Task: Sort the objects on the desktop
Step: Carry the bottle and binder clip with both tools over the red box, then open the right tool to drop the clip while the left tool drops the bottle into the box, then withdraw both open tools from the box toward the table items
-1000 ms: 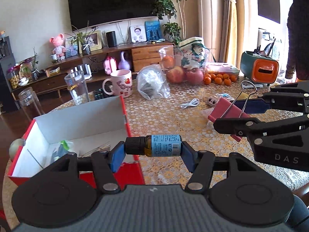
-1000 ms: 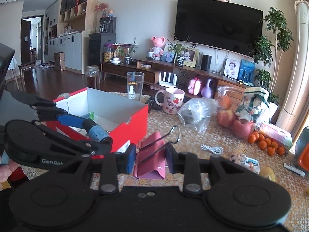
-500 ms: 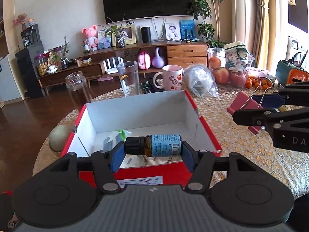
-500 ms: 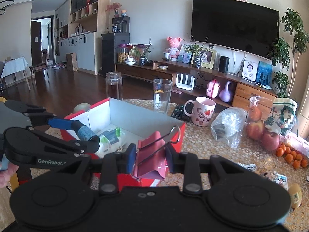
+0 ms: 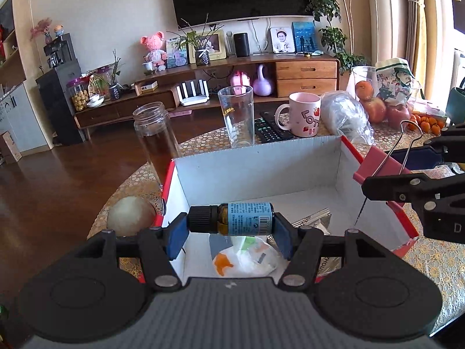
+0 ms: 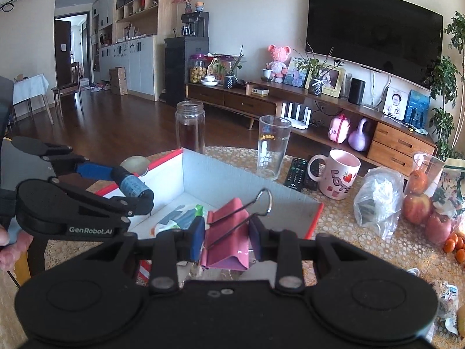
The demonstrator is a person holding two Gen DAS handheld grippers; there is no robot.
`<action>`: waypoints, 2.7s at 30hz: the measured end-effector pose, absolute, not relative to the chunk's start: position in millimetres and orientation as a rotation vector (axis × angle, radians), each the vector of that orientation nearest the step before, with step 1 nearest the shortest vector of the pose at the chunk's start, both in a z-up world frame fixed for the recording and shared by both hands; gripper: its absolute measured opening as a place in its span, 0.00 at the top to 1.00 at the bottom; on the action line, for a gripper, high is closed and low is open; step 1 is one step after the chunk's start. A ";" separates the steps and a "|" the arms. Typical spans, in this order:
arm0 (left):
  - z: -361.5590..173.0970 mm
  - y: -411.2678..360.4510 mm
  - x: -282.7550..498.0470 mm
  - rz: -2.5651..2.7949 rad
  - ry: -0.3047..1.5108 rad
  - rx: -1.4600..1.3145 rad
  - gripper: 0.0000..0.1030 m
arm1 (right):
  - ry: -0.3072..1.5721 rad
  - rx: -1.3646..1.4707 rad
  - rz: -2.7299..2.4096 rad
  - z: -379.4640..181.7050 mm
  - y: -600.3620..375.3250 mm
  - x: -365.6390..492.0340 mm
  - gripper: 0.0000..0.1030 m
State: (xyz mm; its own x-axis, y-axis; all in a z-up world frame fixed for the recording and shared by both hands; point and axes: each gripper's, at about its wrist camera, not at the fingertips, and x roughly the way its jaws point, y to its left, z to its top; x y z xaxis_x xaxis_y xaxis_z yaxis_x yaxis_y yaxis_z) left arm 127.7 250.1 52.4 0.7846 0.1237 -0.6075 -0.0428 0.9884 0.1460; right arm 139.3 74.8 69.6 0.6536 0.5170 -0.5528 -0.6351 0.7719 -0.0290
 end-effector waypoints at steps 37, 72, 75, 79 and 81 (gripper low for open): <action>-24.3 274.9 201.5 0.049 0.921 0.100 0.41 | 0.798 -0.299 0.697 1.5 126.0 189.0 0.69; 43.6 240.5 135.5 0.081 0.762 0.073 0.35 | 0.646 -0.265 0.724 64.7 70.1 124.9 0.49; 48.5 230.1 126.3 0.080 0.749 0.092 0.35 | 0.628 -0.259 0.721 70.0 58.1 117.0 0.46; 54.5 218.0 114.1 0.075 0.728 0.093 0.35 | 0.610 -0.243 0.715 77.1 40.2 107.5 0.42; 56.1 212.3 109.0 0.075 0.723 0.093 0.35 | 0.602 -0.235 0.711 79.4 31.6 102.9 0.39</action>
